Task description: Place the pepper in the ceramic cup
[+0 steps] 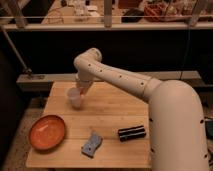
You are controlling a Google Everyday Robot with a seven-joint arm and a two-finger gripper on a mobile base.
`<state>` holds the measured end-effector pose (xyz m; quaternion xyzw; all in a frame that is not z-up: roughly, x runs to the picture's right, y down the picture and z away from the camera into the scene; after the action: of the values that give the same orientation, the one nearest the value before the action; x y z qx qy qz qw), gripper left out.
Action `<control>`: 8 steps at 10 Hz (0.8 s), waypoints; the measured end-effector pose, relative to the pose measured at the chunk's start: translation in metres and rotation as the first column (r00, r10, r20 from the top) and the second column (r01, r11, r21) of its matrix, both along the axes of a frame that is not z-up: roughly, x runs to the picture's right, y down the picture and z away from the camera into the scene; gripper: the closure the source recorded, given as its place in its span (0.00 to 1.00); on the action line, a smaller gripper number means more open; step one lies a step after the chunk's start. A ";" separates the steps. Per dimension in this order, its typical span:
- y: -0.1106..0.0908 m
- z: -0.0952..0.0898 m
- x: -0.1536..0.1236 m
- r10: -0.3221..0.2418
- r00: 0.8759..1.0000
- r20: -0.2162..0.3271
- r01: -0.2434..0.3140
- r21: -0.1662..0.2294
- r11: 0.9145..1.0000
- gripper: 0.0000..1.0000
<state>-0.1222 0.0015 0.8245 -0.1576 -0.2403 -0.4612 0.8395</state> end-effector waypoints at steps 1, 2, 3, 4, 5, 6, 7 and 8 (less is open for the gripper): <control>0.001 0.000 -0.005 -0.004 1.000 0.005 0.004 0.000 1.000 1.00; 0.001 0.000 -0.008 -0.006 1.000 0.008 0.006 0.000 1.000 1.00; 0.001 0.001 -0.010 -0.007 1.000 0.010 0.007 0.002 1.000 1.00; 0.000 0.002 -0.012 -0.009 1.000 0.012 0.009 0.004 1.000 1.00; 0.000 0.002 -0.014 -0.010 1.000 0.014 0.010 0.006 1.000 1.00; 0.001 0.003 -0.016 -0.012 1.000 0.016 0.012 0.007 1.000 1.00; 0.001 0.002 -0.018 -0.015 1.000 0.020 0.015 0.008 1.000 1.00; 0.001 0.002 -0.021 -0.017 1.000 0.023 0.017 0.009 1.000 1.00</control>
<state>-0.1430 0.0021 0.8265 -0.1504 -0.2466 -0.4713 0.8333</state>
